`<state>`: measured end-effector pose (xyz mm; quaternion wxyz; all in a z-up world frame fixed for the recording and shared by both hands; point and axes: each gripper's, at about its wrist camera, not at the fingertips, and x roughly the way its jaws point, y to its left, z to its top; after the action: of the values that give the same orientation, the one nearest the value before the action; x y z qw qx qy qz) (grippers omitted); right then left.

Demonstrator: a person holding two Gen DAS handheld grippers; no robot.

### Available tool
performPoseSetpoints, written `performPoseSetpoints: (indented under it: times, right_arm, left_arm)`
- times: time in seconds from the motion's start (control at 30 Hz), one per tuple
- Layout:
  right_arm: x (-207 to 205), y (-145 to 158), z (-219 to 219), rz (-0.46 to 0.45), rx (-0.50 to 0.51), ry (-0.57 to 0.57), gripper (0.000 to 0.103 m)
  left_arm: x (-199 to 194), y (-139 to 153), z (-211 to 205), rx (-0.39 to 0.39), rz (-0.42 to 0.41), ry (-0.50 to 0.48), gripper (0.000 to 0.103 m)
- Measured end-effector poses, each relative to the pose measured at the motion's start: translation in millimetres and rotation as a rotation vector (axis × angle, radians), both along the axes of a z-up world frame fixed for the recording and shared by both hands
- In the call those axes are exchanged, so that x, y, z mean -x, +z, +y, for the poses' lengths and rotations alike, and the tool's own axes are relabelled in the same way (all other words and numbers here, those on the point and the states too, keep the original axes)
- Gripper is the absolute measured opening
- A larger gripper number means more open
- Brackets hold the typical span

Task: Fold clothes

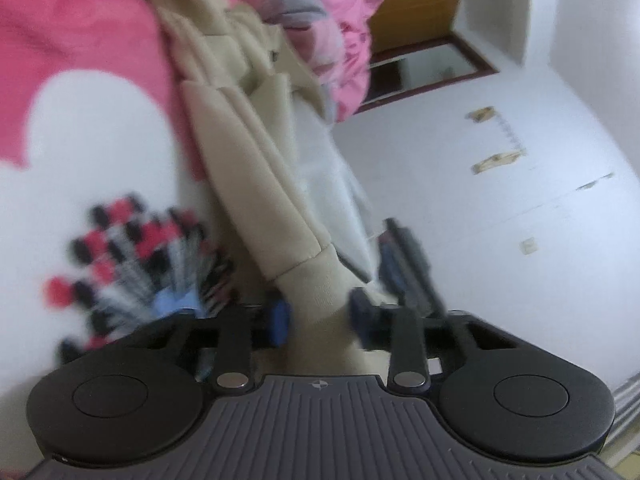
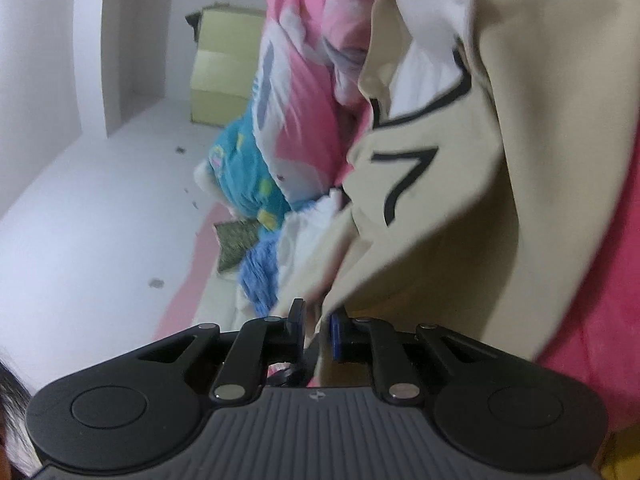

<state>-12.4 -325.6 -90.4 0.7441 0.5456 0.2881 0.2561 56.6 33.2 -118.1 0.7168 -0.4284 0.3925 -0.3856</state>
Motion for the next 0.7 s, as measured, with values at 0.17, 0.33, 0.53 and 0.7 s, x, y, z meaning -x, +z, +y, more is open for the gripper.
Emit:
performPoseSetpoints:
  times: [0.17,0.33,0.53,0.7]
  right_arm:
    - [12,16,30,-0.054,0.041,0.112,0.011]
    - [12,-17,56,0.064,0.090,0.173,0.010]
    - [18,-20,54,0.073,0.148,0.147,0.010]
    - [24,-4,53,0.044,0.236,0.168,0.012]
  left_arm:
    - [18,17,34,-0.028,-0.047,0.028,0.012]
    - [23,-1,48,-0.142,0.048,0.042,0.018]
    - [25,6,43,-0.171,0.012,0.077,0.053]
    - [24,11,28,-0.267,-0.032,0.073,0.053]
